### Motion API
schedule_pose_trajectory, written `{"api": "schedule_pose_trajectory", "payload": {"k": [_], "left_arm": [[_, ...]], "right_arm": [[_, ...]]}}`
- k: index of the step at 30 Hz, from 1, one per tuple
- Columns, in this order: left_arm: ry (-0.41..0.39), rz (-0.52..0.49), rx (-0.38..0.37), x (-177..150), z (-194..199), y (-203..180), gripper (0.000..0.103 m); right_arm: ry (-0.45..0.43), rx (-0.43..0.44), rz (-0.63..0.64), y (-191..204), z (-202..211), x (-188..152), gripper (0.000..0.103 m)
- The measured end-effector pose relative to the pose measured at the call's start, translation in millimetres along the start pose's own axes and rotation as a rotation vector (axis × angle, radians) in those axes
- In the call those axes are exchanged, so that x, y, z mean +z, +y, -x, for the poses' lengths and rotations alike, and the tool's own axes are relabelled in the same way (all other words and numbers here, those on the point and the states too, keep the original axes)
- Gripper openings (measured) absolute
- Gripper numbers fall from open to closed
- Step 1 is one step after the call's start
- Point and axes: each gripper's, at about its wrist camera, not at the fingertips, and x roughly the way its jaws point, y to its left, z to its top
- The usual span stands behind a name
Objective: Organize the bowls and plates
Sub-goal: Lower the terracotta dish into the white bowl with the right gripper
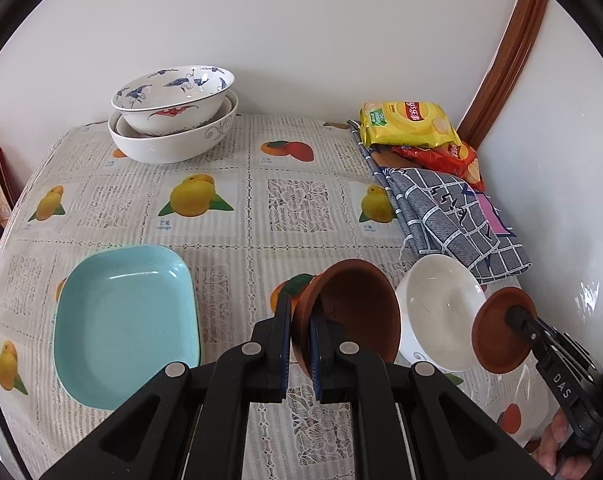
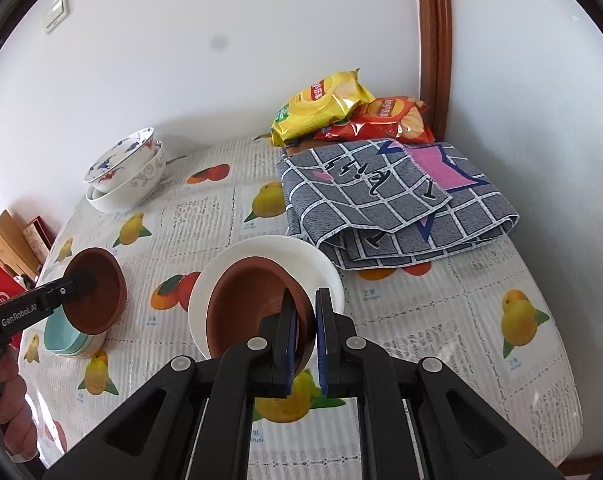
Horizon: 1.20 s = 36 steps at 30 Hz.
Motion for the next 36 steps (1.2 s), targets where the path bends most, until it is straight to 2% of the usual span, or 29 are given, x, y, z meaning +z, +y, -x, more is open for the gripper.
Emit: {"api": "schedule_pose_trajectory", "payload": {"k": [13,26,31,36], "left_arm": [[0.027,0.018,-0.004,6.3,-23.7,7.3,0.008],[0.052,0.028,-0.011,6.5,-40.6,7.7,0.008],[0.053,0.030,-0.017,6.7,-40.8,7.3,0.008],[0.053,0.033,-0.020,7.0,-40.0,9.4,0.008]], "right_arm": [[0.110,-0.017,0.057,14.9,-58.2,0.4,0.009],[0.152,-0.025,0.090,17.7,-76.7,5.7,0.009],[0.168,-0.070,0.126,23.8,-83.1,4.0,0.009],[0.194,-0.074,0.150,27.5,-88.5,0.5,0.011]]}}
